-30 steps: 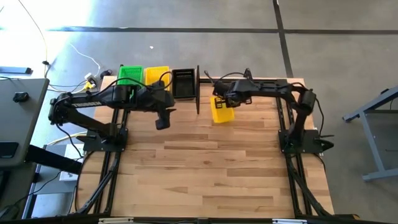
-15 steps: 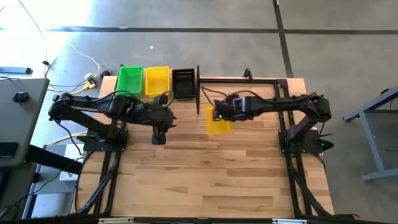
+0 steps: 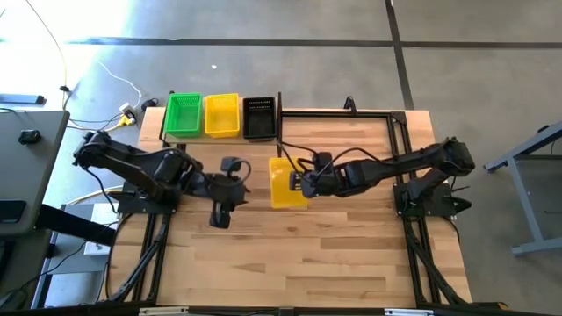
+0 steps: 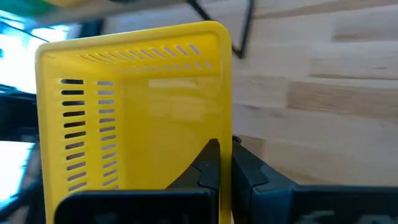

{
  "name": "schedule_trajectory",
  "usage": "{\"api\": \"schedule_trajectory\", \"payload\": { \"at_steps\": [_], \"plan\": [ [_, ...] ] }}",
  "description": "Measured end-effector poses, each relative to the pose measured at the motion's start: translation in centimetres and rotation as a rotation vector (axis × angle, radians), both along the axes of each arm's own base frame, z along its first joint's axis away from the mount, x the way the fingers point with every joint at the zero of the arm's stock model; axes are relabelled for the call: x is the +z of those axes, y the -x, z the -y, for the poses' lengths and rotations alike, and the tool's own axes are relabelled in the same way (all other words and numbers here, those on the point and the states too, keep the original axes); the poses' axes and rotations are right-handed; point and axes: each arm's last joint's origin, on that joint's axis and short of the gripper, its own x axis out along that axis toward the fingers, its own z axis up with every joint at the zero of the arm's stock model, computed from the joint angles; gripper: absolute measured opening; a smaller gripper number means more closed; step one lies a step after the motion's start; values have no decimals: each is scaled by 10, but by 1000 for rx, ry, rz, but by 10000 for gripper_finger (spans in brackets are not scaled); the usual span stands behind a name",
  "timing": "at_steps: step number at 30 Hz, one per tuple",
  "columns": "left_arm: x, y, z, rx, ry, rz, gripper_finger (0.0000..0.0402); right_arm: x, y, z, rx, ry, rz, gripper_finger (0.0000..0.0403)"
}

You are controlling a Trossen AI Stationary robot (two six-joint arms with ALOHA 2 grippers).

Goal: Stack baskets on shelf by color
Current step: Stack the yellow bin on top of the yellow bin on the shelf

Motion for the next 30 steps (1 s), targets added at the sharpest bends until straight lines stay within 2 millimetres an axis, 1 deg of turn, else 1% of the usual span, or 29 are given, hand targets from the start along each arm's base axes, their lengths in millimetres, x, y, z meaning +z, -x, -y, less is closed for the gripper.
{"api": "schedule_trajectory", "payload": {
  "at_steps": [5,10,14,23,27,30],
  "plan": [
    [-9,-6,14,-23,-31,-30,117,6,-6,-6,-4,20,97,0],
    [-19,-14,27,-2,-131,-45,117,8,-11,-6,-14,53,145,0],
    [-26,-19,36,2,-194,-46,117,-2,-16,-7,-8,50,117,0],
    [-36,-34,50,-30,-244,-22,117,-28,-34,-7,-24,30,92,0],
    [-46,-42,52,-33,-253,-44,117,-34,-40,-8,-22,23,110,0],
    [-55,-48,52,-28,-262,-76,117,-34,-41,-9,-22,23,118,0]
  ]
}}
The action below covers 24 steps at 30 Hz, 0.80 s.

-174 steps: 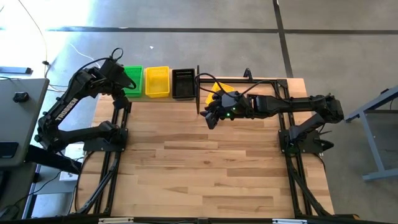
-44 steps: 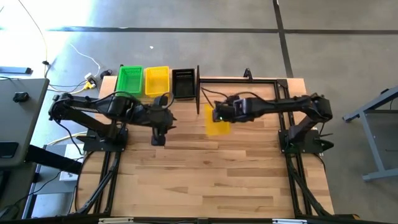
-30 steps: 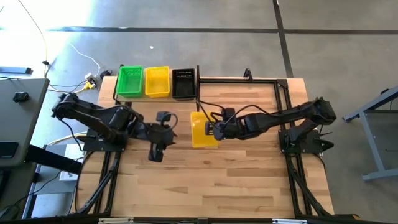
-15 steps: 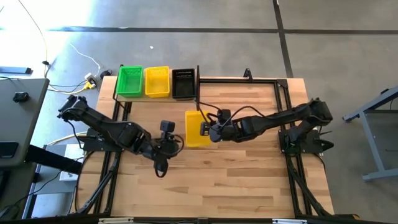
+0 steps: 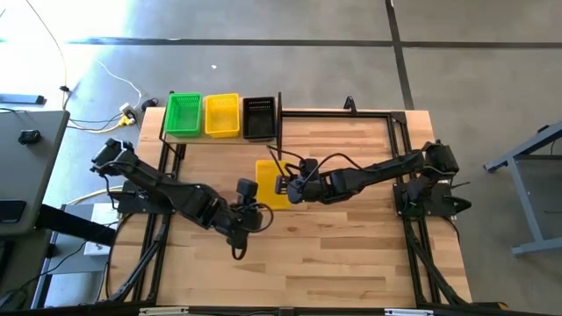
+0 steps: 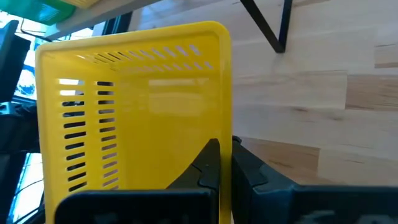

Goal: Stack baskets on shelf by color
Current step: Stack the yellow bin on top of the yellow bin on the shelf

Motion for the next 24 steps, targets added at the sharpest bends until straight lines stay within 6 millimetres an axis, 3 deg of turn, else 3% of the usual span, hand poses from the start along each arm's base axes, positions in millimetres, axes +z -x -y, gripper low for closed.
{"api": "schedule_trajectory", "payload": {
  "at_steps": [12,19,24],
  "plan": [
    [-25,-12,-4,48,-47,-104,117,6,-5,-9,30,6,86,0],
    [-26,-13,-10,113,-33,-95,116,7,-4,-20,55,-1,102,0],
    [-27,-13,-11,89,-1,-117,76,8,-4,-23,58,13,107,0]
  ]
}}
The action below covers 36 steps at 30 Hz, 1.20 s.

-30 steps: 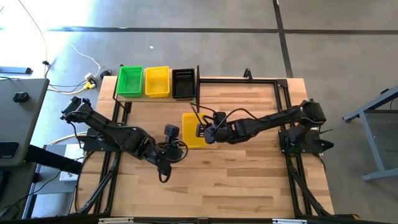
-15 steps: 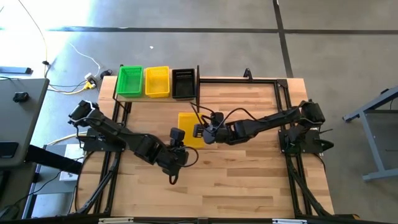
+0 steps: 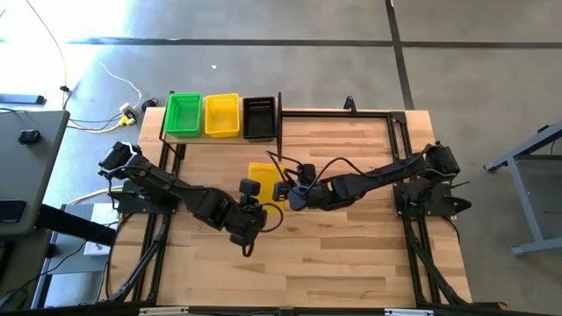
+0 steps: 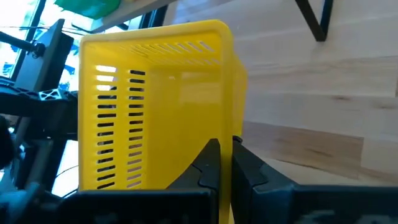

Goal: Stack baskets on shelf by color
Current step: Stack the yellow bin on top of the yellow bin on the shelf

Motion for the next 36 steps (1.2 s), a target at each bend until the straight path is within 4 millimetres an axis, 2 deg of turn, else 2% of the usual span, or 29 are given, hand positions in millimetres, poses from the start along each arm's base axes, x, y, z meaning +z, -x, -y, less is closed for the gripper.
{"api": "schedule_trajectory", "payload": {
  "at_steps": [5,12,15,21,28,36],
  "plan": [
    [-1,0,1,-18,45,-14,12,2,-1,-1,43,46,-5,0],
    [-1,1,2,-39,41,-25,5,4,-3,-1,104,115,-20,8],
    [-1,1,1,-55,31,-35,4,4,-4,1,118,130,-30,31],
    [6,9,-2,-88,-6,-69,2,10,-3,9,123,155,-27,111],
    [29,27,-9,-88,12,-23,1,35,6,23,204,211,-13,174],
    [66,55,-25,-75,22,95,1,72,23,35,267,350,36,185]
  ]
}}
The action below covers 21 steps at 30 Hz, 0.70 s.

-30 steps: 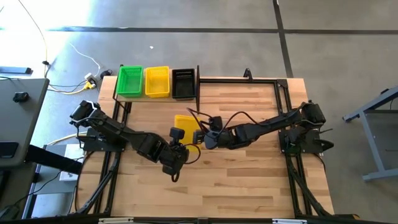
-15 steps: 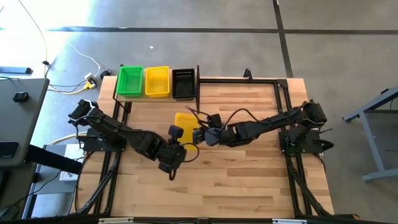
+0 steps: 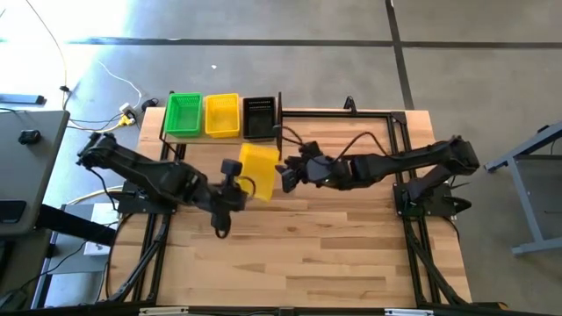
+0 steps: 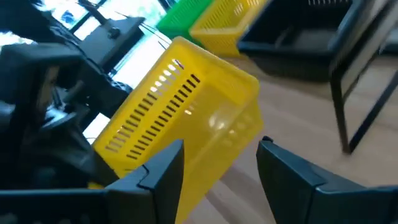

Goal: Stack baskets on shelf by color
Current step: Stack the yellow bin on top of the yellow bin on the shelf

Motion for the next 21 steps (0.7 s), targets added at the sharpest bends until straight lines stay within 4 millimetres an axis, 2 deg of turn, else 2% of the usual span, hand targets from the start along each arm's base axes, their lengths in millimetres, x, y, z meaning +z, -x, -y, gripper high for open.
{"api": "schedule_trajectory", "payload": {
  "at_steps": [10,21],
  "plan": [
    [40,39,-42,82,-9,152,0,39,26,16,49,195,43,186],
    [64,79,-87,196,-55,228,0,62,45,34,48,340,44,186]
  ]
}}
